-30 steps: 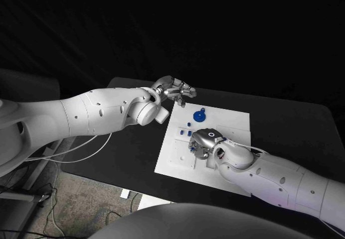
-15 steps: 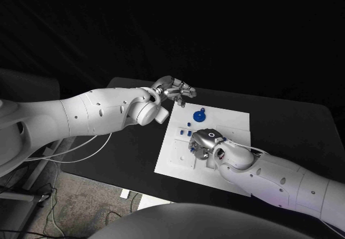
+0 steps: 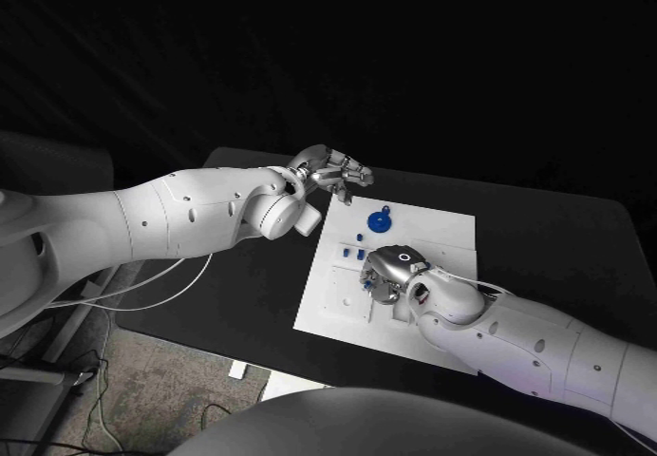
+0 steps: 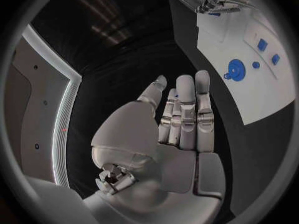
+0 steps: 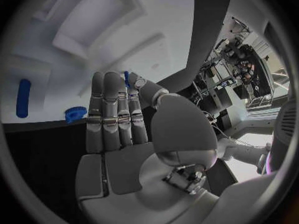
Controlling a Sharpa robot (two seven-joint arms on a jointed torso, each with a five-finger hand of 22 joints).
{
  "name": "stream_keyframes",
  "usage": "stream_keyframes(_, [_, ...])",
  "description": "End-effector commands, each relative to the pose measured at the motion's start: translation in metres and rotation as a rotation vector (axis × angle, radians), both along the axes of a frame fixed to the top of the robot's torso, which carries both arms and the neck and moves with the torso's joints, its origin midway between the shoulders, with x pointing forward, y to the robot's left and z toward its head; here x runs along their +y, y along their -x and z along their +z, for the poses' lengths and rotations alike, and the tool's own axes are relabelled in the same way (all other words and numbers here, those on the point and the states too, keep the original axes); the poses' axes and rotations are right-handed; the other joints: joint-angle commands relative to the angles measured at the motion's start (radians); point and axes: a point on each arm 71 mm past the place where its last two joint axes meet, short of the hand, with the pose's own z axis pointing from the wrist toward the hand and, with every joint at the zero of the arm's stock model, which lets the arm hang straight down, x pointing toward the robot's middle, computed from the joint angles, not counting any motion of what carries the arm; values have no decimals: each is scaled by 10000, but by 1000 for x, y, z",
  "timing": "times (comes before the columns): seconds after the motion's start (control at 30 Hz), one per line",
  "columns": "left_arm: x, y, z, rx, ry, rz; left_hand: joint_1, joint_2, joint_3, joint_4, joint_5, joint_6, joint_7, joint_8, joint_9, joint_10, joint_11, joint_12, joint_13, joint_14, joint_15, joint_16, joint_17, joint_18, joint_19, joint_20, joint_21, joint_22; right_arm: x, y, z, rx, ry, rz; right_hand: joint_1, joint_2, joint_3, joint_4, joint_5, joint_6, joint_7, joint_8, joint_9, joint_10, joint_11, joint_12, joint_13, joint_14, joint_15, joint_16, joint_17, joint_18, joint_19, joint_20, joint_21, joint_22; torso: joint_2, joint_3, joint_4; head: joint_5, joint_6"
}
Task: Assemble the parts on the task board
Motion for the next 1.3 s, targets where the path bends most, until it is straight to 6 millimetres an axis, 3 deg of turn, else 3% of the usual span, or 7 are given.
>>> stream_keyframes(0.03, [-2, 0, 1, 12, 112, -133, -23, -10, -27, 41, -14, 1, 2, -37, 14, 7, 33, -29, -1, 40, 20, -36, 11, 111, 31, 9, -35, 96, 0, 1, -1, -25, 90, 52, 7, 48, 84, 9, -8, 81, 12, 40, 14, 79, -5, 44, 9, 33, -49, -42, 14, 119, 101, -3, -40, 16, 3, 2, -6, -4, 1])
stream_keyframes(1.3, [-4, 0, 1, 30, 116, -167, -23, -10, -27, 41, -14, 1, 2, -37, 14, 7, 33, -29, -1, 40, 20, -36, 11, 111, 31, 9, -35, 96, 3, 3, -3, 255, 263, 203, -1, 70, 44, 6, 37, 70, 14, 40, 20, 73, -4, 44, 9, 40, -49, -59, 13, 106, 155, -7, -178, 74, 4, 0, 0, 6, 1])
